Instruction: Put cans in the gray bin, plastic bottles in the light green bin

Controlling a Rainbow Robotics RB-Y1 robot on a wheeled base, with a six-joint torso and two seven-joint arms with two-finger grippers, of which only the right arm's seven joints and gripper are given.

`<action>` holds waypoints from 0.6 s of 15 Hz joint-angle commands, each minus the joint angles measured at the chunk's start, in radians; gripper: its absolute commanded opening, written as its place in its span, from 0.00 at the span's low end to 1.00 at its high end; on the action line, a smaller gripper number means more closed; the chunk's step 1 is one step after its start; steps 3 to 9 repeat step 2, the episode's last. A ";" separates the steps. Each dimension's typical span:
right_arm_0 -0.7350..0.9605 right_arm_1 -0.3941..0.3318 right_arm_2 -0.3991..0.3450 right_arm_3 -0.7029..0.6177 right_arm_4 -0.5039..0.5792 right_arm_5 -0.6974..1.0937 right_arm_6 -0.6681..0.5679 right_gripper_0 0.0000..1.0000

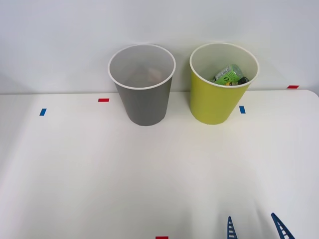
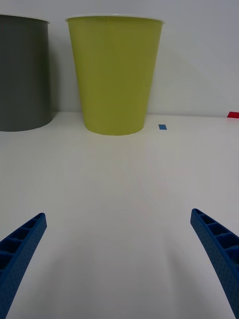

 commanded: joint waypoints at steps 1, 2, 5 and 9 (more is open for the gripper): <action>0.000 0.000 0.000 0.000 0.000 0.000 0.000 1.00; 0.000 0.000 0.000 0.000 0.000 0.000 0.000 1.00; 0.000 0.000 0.000 0.000 0.000 0.000 0.000 1.00; 0.000 0.000 0.000 0.000 0.000 0.000 0.000 1.00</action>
